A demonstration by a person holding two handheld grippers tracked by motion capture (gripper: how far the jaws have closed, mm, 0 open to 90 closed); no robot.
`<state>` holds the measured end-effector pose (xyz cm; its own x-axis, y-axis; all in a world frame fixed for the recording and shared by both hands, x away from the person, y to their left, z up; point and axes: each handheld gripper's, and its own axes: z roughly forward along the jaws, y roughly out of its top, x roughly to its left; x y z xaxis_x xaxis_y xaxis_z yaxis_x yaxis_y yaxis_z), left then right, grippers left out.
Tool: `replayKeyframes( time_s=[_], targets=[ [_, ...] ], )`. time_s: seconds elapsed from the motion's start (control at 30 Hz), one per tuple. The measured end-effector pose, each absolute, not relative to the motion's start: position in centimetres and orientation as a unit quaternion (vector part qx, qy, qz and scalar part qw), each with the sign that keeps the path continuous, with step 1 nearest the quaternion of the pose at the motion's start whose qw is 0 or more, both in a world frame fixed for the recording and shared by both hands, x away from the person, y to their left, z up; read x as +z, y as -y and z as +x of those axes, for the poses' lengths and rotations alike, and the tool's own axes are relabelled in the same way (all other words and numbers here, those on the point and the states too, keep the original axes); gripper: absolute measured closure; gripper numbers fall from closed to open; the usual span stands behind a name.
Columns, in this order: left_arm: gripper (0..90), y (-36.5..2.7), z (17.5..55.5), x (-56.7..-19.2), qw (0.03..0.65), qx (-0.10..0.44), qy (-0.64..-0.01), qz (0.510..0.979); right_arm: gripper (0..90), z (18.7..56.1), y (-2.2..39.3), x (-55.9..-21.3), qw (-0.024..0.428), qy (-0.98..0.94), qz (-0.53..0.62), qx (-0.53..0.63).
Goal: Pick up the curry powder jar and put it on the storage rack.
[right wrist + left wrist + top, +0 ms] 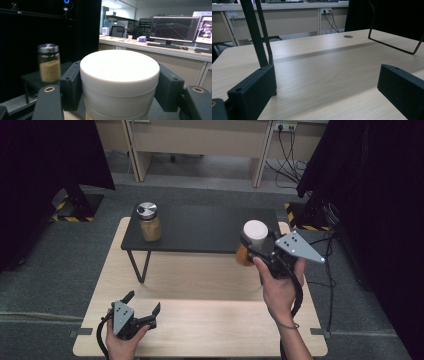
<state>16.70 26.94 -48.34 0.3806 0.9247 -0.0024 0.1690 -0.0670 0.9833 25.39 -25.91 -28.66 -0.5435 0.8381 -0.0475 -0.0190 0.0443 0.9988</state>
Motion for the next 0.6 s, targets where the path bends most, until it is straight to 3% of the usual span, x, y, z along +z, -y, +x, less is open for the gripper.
replayKeyframes(
  time_s=[0.6],
  targets=[
    [1.5, -26.8, 16.7, -48.3, 0.537, 0.349, -0.424, 0.641, 34.1, 31.4, 23.5, -28.2, 0.363, -0.621, 0.362, 0.593]
  ],
)
